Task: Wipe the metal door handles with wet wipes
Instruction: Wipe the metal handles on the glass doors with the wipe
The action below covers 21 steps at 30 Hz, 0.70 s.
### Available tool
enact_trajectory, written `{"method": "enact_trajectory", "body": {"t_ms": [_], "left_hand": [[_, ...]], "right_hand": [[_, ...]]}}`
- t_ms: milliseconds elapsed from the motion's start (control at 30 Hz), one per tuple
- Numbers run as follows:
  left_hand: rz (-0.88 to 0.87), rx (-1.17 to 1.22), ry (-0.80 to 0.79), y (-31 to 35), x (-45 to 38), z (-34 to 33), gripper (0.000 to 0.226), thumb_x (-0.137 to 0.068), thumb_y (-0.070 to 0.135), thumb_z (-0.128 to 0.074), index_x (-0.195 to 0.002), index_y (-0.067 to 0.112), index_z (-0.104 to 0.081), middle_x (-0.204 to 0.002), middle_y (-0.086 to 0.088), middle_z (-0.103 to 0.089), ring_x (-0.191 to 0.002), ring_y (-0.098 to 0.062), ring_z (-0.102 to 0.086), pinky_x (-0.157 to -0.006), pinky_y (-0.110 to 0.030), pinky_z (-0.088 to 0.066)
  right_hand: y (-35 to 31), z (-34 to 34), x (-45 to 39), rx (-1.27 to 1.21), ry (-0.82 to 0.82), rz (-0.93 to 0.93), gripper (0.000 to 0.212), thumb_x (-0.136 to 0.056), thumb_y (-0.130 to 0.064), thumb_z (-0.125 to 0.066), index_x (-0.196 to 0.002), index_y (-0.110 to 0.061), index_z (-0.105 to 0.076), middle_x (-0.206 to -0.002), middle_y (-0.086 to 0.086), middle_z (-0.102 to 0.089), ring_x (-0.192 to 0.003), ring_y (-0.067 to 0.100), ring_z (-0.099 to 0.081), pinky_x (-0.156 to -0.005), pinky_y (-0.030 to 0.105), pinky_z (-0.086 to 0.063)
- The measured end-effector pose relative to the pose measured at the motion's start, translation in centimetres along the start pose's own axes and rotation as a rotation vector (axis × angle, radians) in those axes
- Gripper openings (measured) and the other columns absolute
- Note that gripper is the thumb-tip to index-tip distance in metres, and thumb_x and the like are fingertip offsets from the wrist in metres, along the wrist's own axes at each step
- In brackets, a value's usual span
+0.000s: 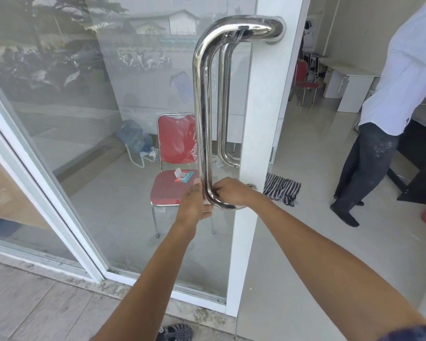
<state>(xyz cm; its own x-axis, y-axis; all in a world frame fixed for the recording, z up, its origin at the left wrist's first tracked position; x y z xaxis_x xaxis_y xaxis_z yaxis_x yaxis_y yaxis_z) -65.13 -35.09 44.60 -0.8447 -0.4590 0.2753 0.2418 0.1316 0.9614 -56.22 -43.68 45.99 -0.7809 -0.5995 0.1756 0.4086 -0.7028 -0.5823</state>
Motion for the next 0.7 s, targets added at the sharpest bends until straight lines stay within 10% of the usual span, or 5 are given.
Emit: {"method": "enact_trajectory", "body": {"t_ms": [200, 333, 467, 700], "left_hand": [[-0.027, -0.001, 0.046, 0.3, -0.6, 0.4, 0.046, -0.105, 0.045, -0.024, -0.109, 0.019, -0.062, -0.105, -0.007, -0.069, -0.091, -0.023, -0.066, -0.089, -0.040, -0.054], [-0.028, -0.009, 0.049, 0.2, -1.0, 0.4, 0.044, -0.105, 0.040, -0.027, -0.102, 0.020, -0.066, -0.105, -0.008, -0.073, -0.099, -0.025, -0.068, -0.095, -0.040, -0.050], [-0.046, -0.017, 0.045, -0.3, -1.0, -0.3, 0.052, -0.103, 0.050, -0.023, -0.112, 0.019, -0.065, -0.104, -0.004, -0.073, -0.097, -0.024, -0.068, -0.093, -0.040, -0.052], [-0.037, 0.017, 0.023, -1.0, -0.3, -1.2, 0.055, -0.103, 0.053, -0.019, -0.130, 0.020, -0.054, -0.105, 0.002, -0.066, -0.096, -0.025, -0.066, -0.095, -0.042, -0.051]], "right_hand": [[-1.3, 1.3, -0.4, -0.618, 0.093, 0.059, 0.045, -0.086, 0.014, -0.042, -0.094, -0.019, -0.071, -0.089, 0.006, -0.072, -0.083, 0.022, -0.071, -0.081, 0.032, -0.059], [-1.3, 1.9, 0.3, -0.246, 0.141, 0.201, 0.053, -0.084, 0.012, -0.045, -0.077, -0.037, -0.064, -0.092, 0.004, -0.068, -0.093, 0.026, -0.066, -0.085, 0.032, -0.050], [1.5, 2.4, 1.8, 0.141, 0.145, 0.203, 0.038, -0.089, 0.006, -0.048, -0.113, -0.011, -0.072, -0.118, 0.009, -0.069, -0.110, 0.026, -0.060, -0.091, 0.029, -0.045], [3.5, 4.4, 4.1, 0.644, 0.230, 0.234, 0.047, -0.090, 0.001, -0.047, -0.122, -0.028, -0.067, -0.112, 0.002, -0.068, -0.109, 0.026, -0.050, -0.075, 0.032, -0.038]]}}
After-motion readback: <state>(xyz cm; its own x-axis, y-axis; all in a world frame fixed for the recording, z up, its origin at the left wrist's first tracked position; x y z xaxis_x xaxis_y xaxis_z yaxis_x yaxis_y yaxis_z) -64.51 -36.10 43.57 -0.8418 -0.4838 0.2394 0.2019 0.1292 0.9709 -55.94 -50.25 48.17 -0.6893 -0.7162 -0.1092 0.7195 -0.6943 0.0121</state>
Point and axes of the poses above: each hand's wrist, its own x-axis away from the middle knuckle, its own z-axis out of the back of the hand, y = z × x, the point moved 7 cm from there along -x, towards the middle knuckle
